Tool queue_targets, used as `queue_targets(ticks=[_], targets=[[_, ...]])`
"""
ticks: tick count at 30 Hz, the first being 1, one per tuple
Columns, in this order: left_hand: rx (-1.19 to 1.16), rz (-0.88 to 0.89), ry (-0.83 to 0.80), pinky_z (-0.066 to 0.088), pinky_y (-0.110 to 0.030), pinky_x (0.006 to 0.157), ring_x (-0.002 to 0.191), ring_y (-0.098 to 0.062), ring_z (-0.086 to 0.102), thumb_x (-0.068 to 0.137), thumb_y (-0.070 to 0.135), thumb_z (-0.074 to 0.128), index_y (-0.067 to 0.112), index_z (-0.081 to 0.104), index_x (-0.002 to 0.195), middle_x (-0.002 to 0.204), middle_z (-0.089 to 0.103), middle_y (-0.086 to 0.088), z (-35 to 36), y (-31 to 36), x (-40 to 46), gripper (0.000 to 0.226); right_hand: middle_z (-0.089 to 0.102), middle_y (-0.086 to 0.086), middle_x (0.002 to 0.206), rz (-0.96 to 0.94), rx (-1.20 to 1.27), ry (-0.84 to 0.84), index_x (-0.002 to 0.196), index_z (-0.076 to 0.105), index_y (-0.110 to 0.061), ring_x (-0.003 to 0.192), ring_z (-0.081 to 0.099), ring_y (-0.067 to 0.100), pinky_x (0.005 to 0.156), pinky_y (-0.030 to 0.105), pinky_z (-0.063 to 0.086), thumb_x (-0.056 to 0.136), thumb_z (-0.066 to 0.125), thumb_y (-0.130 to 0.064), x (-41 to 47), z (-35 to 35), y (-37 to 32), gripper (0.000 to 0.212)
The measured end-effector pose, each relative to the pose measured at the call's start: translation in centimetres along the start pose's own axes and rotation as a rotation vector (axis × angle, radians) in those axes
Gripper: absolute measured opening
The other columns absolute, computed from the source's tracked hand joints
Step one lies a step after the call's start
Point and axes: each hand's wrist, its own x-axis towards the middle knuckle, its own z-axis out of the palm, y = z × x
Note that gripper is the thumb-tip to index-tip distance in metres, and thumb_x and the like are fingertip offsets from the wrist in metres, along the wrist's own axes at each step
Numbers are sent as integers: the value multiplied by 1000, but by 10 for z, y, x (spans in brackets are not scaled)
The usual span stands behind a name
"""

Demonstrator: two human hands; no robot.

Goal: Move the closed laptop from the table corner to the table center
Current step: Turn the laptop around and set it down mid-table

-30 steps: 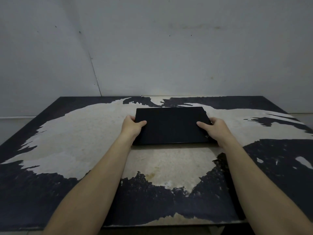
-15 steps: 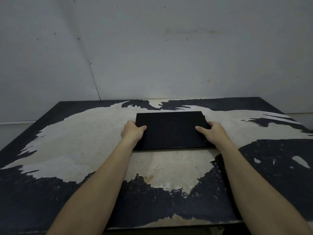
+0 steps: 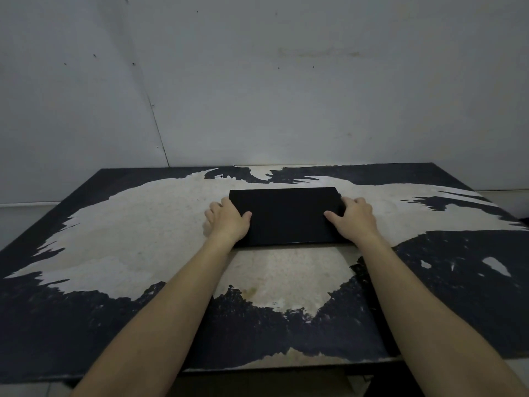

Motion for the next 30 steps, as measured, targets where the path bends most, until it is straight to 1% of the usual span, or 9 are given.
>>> queue_targets(ticks=[2,4,7,11,13,17,22,30], targets=[[82,115,-5,26,-48,118,147,-37,27,94,61,55,21,29,158,164,25,-14,1,1,-17,80,42,11,153,-79,-27,-4,153,46,-17,138,39,32,109,46,37,95,57,-59,-13,0,-7,73],[164,210,-37,19,-50,122,152,-37,18,92,71,47,26,27,161,170,12,-12,3,0,-31,85,36,6,161,-128,-68,-42,154,46,-21,144,36,31,114,47,32,95,52,-65,-24,2,-14,74],[191,279,-98,19,-54,123,155,-38,9,87,82,42,30,28,162,173,4,-10,2,-1,-49,93,29,1,167,-158,-98,-111,156,43,-27,152,26,28,119,50,24,92,43,-74,-37,3,-19,79],[210,284,-170,16,-55,125,157,-37,3,73,95,40,30,24,163,172,7,-10,0,-6,-59,111,18,-4,172,-166,-139,-185,161,30,-34,158,11,26,121,54,18,86,33,-85,-46,3,-19,91],[246,293,-183,15,-54,125,157,-37,1,71,96,41,30,21,164,172,9,-10,-1,-7,-61,115,13,-5,173,-166,-180,-202,163,24,-37,158,7,26,122,54,16,85,28,-88,-47,5,-19,93],[281,310,-174,13,-53,126,157,-39,1,76,93,40,28,18,165,172,11,-11,-1,-5,-61,113,10,-5,174,-191,-227,-192,164,19,-37,159,5,25,123,53,13,87,23,-86,-48,7,-19,92],[300,319,-174,12,-52,126,157,-40,2,76,94,37,27,17,165,173,11,-11,0,-6,-60,113,7,-6,174,-197,-239,-224,164,17,-39,159,3,23,124,53,9,88,22,-86,-44,6,-20,89],[303,322,-183,12,-53,126,157,-41,2,76,94,37,27,17,165,173,11,-11,1,-5,-57,114,6,-6,174,-186,-257,-220,164,15,-42,159,3,23,123,54,10,89,20,-84,-42,8,-21,86]])
